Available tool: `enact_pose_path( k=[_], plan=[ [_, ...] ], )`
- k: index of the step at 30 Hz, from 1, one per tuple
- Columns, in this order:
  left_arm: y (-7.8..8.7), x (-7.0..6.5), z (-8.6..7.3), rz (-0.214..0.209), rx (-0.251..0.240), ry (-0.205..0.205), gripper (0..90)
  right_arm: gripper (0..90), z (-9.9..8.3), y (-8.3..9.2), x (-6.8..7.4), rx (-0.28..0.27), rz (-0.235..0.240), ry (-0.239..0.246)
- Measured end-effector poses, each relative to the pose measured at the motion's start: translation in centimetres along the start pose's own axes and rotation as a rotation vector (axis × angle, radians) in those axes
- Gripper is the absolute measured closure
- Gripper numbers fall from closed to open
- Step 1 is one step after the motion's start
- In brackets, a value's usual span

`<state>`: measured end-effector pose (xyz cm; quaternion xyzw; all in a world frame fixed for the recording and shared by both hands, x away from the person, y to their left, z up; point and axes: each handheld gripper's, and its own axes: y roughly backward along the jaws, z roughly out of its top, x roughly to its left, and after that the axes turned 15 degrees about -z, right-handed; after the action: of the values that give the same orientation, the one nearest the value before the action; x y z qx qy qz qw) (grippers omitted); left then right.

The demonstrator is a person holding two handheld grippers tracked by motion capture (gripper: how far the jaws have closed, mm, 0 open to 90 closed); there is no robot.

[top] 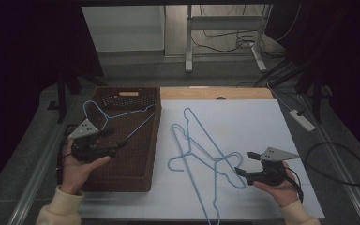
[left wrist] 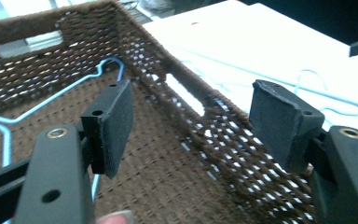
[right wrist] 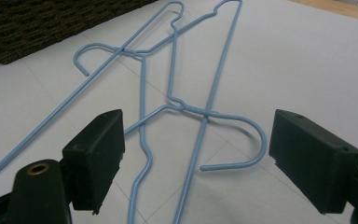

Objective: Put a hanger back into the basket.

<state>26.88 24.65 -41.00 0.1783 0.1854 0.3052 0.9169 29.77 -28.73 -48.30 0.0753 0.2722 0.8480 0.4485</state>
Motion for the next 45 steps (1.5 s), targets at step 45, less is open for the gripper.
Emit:
enact_pose_path(
  k=[45],
  plan=[
    [-2.4, -3.6, -0.9, -0.070, 0.047, -0.025, 31.3, 20.0, 0.1, 0.4, -0.1, 0.007, -0.044, -0.006]
  ],
)
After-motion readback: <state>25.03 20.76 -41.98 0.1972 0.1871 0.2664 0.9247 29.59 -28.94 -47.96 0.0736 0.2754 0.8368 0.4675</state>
